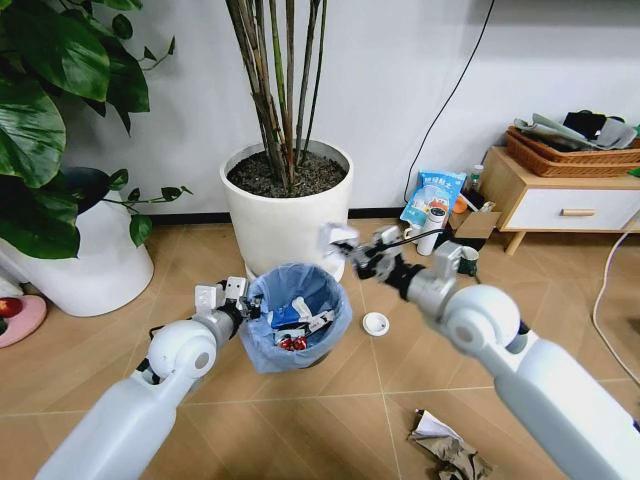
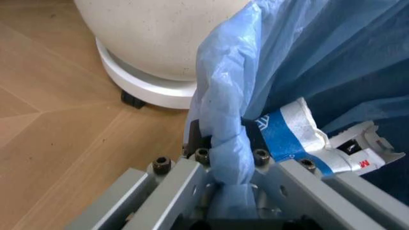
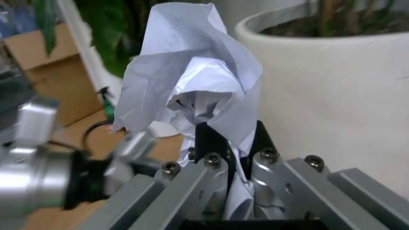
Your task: Pick up the trash bin and place the garbage on the floor into it.
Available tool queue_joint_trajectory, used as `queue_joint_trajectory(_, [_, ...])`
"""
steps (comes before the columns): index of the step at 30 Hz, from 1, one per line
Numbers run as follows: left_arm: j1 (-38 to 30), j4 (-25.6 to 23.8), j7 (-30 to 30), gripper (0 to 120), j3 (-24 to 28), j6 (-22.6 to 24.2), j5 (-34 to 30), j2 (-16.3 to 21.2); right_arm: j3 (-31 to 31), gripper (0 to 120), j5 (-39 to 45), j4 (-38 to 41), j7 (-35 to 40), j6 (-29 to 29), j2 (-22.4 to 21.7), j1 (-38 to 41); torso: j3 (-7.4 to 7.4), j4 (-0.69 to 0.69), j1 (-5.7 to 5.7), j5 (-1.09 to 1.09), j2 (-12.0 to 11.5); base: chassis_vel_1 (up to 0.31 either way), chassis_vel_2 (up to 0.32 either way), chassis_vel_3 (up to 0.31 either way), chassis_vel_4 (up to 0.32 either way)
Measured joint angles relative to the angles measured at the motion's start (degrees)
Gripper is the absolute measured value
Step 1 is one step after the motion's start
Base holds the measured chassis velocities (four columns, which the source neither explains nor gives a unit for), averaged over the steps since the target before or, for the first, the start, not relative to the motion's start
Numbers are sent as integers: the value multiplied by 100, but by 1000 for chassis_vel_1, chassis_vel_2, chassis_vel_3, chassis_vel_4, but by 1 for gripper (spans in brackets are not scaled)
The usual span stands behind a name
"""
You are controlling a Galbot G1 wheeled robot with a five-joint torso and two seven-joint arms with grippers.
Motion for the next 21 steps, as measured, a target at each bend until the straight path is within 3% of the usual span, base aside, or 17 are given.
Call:
queue_joint_trajectory(4, [-54,26,-6,0,17,2,-13,-12,-198,5,65,91,55,-237,2,1,0,0,0,0,0,0,0,0,0])
queue_joint_trajectory(8, [-131,42,-9,0,35,2,-17,-43,-363,24,-70,11,67,-361,-3,-32,0,-1,0,0,0,0,0,0,0])
queue_joint_trajectory(10, [-150,45,-9,0,42,2,-18,-56,-370,26,-102,-37,61,-364,2,-26,0,-1,0,1,0,0,0,0,0])
queue_joint_trajectory(14, [-184,68,-10,0,47,1,-19,-95,-359,47,-123,-151,40,-401,3,26,0,-1,0,0,0,0,0,0,0])
queue_joint_trajectory(21, [-187,69,-10,0,48,-4,-14,-97,-345,68,-140,-158,-15,-386,11,39,0,-1,0,0,0,0,0,0,0])
